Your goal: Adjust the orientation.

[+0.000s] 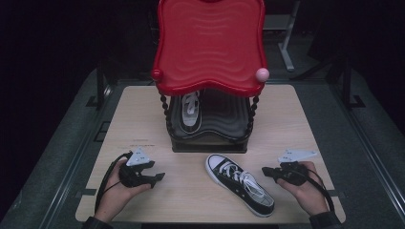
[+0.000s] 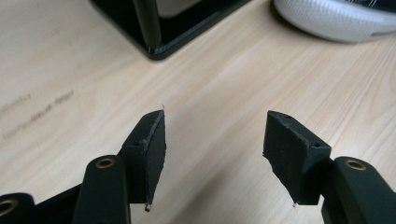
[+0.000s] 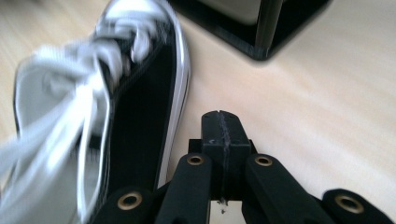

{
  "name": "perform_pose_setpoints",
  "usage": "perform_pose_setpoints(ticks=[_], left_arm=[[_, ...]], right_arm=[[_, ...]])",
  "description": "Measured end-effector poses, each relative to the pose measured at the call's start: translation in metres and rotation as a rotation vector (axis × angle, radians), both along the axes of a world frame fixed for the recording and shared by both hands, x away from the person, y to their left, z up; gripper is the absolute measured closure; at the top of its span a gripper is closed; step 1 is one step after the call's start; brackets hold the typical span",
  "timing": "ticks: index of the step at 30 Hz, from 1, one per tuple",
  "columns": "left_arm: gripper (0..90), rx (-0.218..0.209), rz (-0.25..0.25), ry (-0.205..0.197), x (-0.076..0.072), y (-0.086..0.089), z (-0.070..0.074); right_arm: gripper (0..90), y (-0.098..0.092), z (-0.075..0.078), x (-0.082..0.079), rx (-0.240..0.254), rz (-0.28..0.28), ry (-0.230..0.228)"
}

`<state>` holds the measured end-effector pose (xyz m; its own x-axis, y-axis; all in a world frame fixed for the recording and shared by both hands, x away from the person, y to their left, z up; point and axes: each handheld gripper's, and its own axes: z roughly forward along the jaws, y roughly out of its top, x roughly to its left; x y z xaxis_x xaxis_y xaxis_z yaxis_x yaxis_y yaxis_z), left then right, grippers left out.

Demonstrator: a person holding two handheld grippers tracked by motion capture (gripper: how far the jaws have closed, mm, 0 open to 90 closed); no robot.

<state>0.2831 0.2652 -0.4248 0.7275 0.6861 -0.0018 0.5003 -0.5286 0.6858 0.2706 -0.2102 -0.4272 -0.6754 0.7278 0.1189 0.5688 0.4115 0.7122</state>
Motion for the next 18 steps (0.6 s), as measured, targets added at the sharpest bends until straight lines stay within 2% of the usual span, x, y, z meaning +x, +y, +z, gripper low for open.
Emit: perform_pose_setpoints(ticks=[4,9,10,12,14,18], left_arm=[[39.2,0.015,0.003,0.03,0.001,0.001,-0.008],[39.3,0.018,0.006,0.037,0.003,0.0,-0.01],[39.3,0.02,0.007,0.036,0.003,0.0,-0.011],[39.5,0.017,0.007,0.039,0.003,0.0,-0.011],[39.5,0.021,0.0,0.041,0.003,-0.001,-0.011],[39.6,0.019,-0.01,0.042,0.002,-0.005,-0.011]], right_arm=[[89.9,-0.004,-0.012,-0.01,-0.033,0.022,0.065],[89.9,0.0,-0.022,-0.016,-0.048,0.083,0.127],[89.9,0.001,-0.023,-0.015,-0.045,0.103,0.135],[90.0,0.002,-0.022,-0.015,-0.054,0.112,0.135],[90.0,0.002,-0.023,-0.015,-0.043,0.125,0.157],[90.0,0.006,-0.022,-0.018,-0.043,0.162,0.16]])
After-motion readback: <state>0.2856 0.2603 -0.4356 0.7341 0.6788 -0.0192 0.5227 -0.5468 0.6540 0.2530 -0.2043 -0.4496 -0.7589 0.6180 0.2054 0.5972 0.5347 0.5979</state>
